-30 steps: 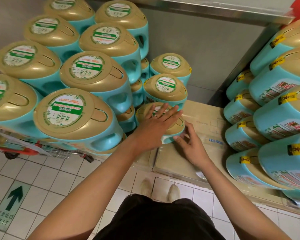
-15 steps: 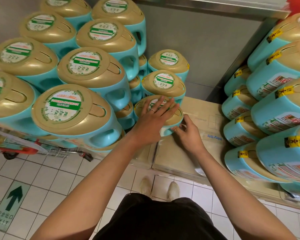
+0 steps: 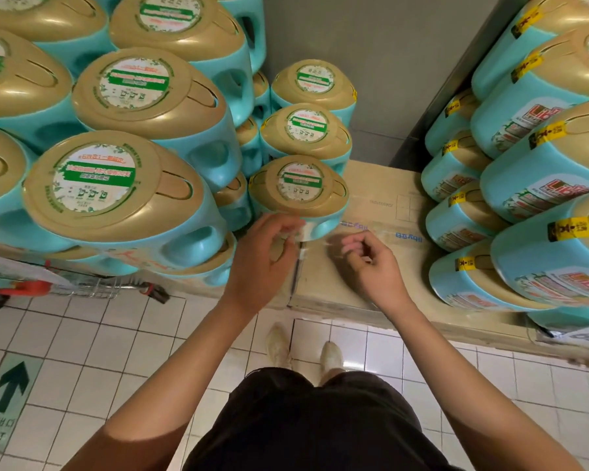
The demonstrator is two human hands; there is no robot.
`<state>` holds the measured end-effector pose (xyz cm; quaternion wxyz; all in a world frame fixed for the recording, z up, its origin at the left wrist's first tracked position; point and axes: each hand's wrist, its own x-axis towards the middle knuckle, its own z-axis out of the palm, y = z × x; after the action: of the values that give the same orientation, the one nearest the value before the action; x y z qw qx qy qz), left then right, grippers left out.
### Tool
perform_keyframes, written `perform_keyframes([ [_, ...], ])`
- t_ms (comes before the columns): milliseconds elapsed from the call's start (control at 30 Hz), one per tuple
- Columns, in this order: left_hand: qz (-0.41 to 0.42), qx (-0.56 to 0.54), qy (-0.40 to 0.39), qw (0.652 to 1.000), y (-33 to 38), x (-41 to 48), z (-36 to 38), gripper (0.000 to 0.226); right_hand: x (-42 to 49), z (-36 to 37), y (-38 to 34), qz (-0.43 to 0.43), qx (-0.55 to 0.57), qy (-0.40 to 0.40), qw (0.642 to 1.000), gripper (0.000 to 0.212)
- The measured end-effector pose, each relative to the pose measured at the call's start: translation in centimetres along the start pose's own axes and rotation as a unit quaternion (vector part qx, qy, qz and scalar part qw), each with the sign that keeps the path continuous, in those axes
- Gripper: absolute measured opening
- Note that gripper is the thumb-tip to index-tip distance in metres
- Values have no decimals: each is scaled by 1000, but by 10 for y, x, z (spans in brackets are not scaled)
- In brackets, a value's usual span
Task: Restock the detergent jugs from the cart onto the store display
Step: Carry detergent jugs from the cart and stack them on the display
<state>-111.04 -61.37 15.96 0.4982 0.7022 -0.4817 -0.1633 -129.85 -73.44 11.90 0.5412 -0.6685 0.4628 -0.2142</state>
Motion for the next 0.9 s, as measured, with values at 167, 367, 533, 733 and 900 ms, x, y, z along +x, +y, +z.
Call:
perform_keyframes([
  [167,-75,-32,-15,997,9,-32,-11,29,-45,-14,-15,-29,77,-24,996,18],
  [367,-143,-35,12,989,23,-100,-10,27,-85,-32,-3,-56,99,-83,990,19],
  [533,-228,-50,93,968,37,-187,12,31,-130,-63,23,-77,92,-147,982,14],
  [733,-284,-68,182,939,88,-310,28,29,-202,-89,54,-48,52,-232,970,9],
  [900,-326,-64,235,913,121,-406,19,22,-256,-74,69,-72,8,-322,944,13],
])
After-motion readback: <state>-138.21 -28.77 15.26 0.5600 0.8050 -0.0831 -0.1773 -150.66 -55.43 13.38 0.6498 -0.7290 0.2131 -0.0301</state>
